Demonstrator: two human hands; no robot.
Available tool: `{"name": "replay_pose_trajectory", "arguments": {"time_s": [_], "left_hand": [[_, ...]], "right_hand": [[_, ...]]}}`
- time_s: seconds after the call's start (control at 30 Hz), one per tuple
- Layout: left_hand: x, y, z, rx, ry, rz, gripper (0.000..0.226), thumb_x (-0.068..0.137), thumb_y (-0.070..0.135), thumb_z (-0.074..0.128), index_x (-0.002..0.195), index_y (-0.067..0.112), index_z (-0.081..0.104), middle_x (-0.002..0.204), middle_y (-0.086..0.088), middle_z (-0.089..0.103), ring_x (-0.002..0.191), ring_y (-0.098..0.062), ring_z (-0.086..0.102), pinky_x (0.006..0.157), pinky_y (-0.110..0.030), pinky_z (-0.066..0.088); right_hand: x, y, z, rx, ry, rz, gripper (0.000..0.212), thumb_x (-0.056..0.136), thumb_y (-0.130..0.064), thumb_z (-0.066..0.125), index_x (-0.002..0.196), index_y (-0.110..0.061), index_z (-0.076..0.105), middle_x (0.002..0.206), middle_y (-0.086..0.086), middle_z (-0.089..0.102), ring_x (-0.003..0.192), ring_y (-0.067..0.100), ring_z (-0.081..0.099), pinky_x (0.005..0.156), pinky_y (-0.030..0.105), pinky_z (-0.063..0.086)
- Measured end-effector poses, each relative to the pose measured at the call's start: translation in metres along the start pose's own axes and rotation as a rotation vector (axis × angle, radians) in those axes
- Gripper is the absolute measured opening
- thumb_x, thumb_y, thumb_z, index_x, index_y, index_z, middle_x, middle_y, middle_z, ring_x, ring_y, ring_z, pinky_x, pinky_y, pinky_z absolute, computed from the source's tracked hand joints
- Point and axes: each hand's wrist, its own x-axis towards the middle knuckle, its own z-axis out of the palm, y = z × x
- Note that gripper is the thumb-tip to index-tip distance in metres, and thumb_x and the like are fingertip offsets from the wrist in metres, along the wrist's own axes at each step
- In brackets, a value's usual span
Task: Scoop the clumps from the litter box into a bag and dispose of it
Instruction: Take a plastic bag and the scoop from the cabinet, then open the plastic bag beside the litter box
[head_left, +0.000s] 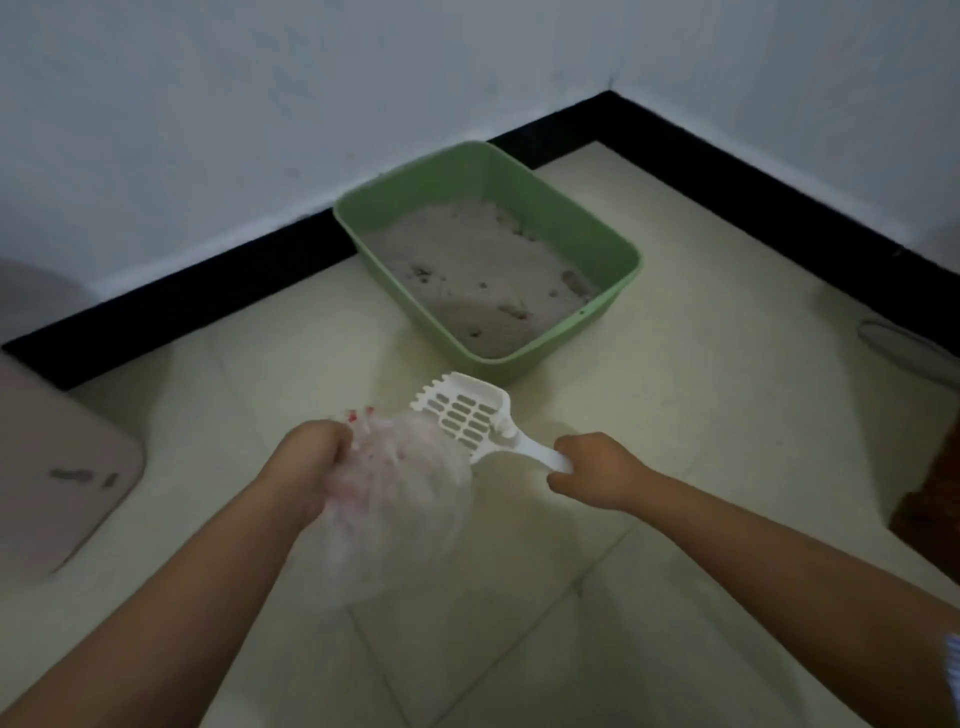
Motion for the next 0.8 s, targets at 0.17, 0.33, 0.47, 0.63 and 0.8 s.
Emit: {"name": "replay_pose_trajectory", "arguments": {"time_s": [0.17, 0.33, 0.47, 0.63, 0.8], "left_hand": [[-0.008, -0.020, -0.028, -0.048, 0.170, 0.106, 0.022, 0.067, -0.006, 0.054, 0.088, -0.009, 0.061, 0.075, -0.019, 0.061, 0.062, -0.028, 0.055, 0.044, -0.021, 0.045], [-0.023, -0.030, -0.028, 0.524, 0.488, 0.234, 0.020, 0.088, 0.007, 0.048, 0.105, 0.001, 0.055, 0.095, -0.021, 0.062, 0.091, -0.035, 0.060, 0.070, -0.033, 0.044], [-0.022, -0.040, -0.010, 0.767, 0.395, 0.205, 0.058, 0.086, 0.005, 0.050, 0.140, 0.002, 0.030, 0.130, -0.025, 0.047, 0.118, -0.038, 0.049, 0.096, -0.041, 0.044], [-0.029, -0.039, 0.042, 1.068, 0.266, 0.644, 0.047, 0.077, 0.009, 0.044, 0.121, -0.003, 0.056, 0.125, -0.024, 0.054, 0.116, -0.040, 0.050, 0.100, -0.042, 0.039], [-0.040, -0.017, 0.138, 1.208, -0.082, 0.954, 0.038, 0.056, 0.005, 0.049, 0.087, -0.002, 0.069, 0.097, -0.023, 0.066, 0.086, -0.041, 0.064, 0.069, -0.043, 0.053]], "right_hand": [[0.041, -0.038, 0.035, 0.055, 0.015, -0.053, 0.019, 0.089, -0.029, 0.051, 0.094, -0.011, 0.053, 0.112, 0.016, 0.062, 0.102, 0.029, 0.058, 0.068, 0.024, 0.032], [0.056, -0.061, 0.071, 0.112, 0.023, 0.011, 0.034, 0.092, -0.027, 0.047, 0.115, -0.002, 0.052, 0.119, 0.016, 0.058, 0.108, 0.029, 0.057, 0.082, 0.029, 0.045], [0.054, -0.049, 0.088, 0.085, 0.023, 0.049, 0.035, 0.091, -0.028, 0.046, 0.118, -0.005, 0.051, 0.123, 0.015, 0.055, 0.113, 0.029, 0.053, 0.089, 0.031, 0.044], [0.033, -0.013, 0.075, -0.015, 0.004, -0.050, 0.043, 0.091, -0.027, 0.048, 0.127, -0.005, 0.046, 0.128, 0.016, 0.047, 0.118, 0.031, 0.046, 0.095, 0.035, 0.041], [-0.015, 0.059, 0.025, -0.070, 0.117, 0.012, 0.041, 0.093, -0.024, 0.046, 0.129, -0.004, 0.049, 0.133, 0.013, 0.046, 0.125, 0.028, 0.040, 0.102, 0.035, 0.038]]}}
